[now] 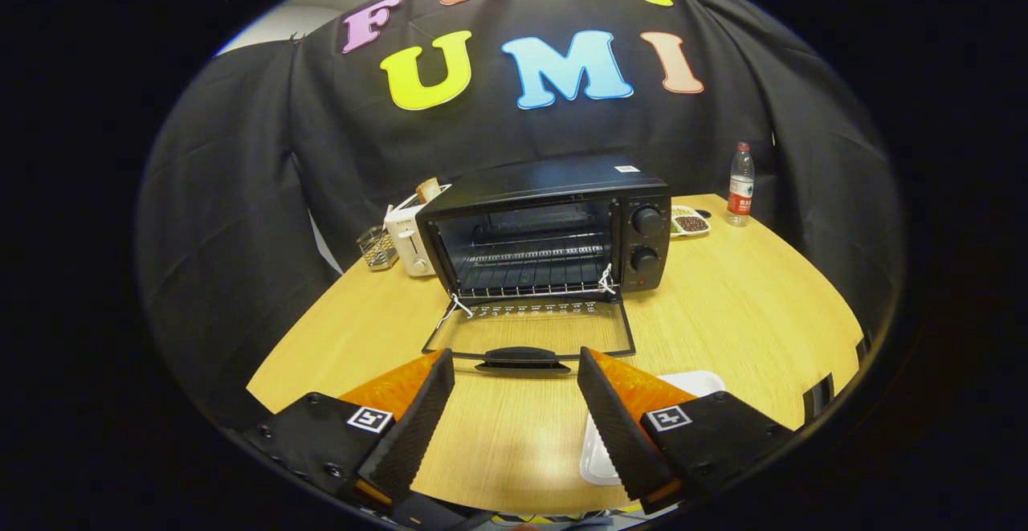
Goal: Open the toaster oven, put the food inside, and close the toaster oven door.
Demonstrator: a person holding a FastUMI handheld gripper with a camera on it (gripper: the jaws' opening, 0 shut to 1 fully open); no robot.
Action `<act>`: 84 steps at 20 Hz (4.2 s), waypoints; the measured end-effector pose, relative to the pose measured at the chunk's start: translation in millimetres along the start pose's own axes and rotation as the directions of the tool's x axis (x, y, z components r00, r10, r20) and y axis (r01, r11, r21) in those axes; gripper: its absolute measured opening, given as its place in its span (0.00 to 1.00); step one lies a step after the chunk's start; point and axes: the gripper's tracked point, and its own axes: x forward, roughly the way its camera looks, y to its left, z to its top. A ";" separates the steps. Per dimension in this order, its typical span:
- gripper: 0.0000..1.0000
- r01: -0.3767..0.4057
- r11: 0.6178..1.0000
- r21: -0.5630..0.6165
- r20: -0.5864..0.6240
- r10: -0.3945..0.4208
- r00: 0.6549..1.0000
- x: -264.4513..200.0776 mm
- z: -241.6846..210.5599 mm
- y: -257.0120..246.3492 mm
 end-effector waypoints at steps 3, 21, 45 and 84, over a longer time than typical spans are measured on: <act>0.98 -0.070 0.997 0.039 -0.095 0.074 0.993 -14.0 -5.8 -16.8; 0.96 -0.197 0.948 0.249 -0.490 0.298 0.819 -29.8 -41.2 -132.6; 0.43 -0.075 0.943 0.325 -0.713 0.296 0.635 -12.6 -112.0 -193.7; 0.02 0.101 0.661 0.743 -0.318 0.217 0.923 35.9 -73.3 -52.9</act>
